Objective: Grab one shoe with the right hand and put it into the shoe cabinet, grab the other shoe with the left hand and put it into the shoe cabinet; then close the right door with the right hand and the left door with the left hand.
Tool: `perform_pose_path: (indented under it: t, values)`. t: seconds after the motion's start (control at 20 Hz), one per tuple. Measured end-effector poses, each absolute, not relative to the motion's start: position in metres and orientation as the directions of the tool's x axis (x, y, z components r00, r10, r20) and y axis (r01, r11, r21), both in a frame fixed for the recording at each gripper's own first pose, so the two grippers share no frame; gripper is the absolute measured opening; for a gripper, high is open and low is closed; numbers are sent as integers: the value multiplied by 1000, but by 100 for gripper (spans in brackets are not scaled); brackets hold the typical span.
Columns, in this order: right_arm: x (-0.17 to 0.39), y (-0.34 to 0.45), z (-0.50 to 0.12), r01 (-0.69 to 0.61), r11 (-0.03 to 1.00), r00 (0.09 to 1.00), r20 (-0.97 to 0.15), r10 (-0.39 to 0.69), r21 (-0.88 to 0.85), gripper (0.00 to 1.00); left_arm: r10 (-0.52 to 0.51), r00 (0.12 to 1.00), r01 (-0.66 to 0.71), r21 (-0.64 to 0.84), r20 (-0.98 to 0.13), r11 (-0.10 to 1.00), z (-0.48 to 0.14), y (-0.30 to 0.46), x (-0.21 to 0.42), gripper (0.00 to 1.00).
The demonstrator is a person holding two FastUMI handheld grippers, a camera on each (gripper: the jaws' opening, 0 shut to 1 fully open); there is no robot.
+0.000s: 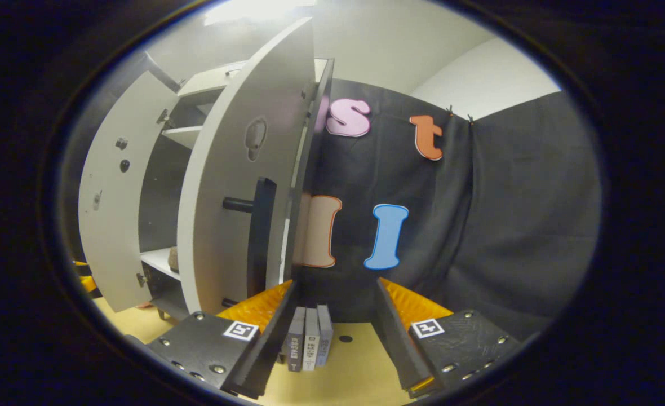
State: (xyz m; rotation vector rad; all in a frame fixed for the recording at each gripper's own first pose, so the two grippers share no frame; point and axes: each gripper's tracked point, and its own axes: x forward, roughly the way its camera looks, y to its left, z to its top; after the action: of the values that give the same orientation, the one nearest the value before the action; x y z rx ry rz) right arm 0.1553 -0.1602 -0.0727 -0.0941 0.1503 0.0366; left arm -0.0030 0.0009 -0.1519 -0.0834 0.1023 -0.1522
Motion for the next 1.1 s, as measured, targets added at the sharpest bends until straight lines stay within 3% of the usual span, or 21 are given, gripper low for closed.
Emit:
perform_pose_path:
  t: [0.2,0.45,0.75,1.1]
  values:
    - [154,-131,-79,-103,995,980,-171,103,9,82,-153,983,144,-89,-105,986,-157,2,-3,95]
    - [155,-80,-75,-177,984,974,-145,175,-4,81,-140,984,131,-83,-112,988,-159,8,-2,95]
    - [158,-65,-78,-145,989,980,-141,143,-7,90,-101,989,94,-72,-105,993,-158,31,-9,94]
    - [156,-34,-82,-188,982,970,-153,189,21,90,-77,992,71,-63,-104,996,-160,48,-16,94]
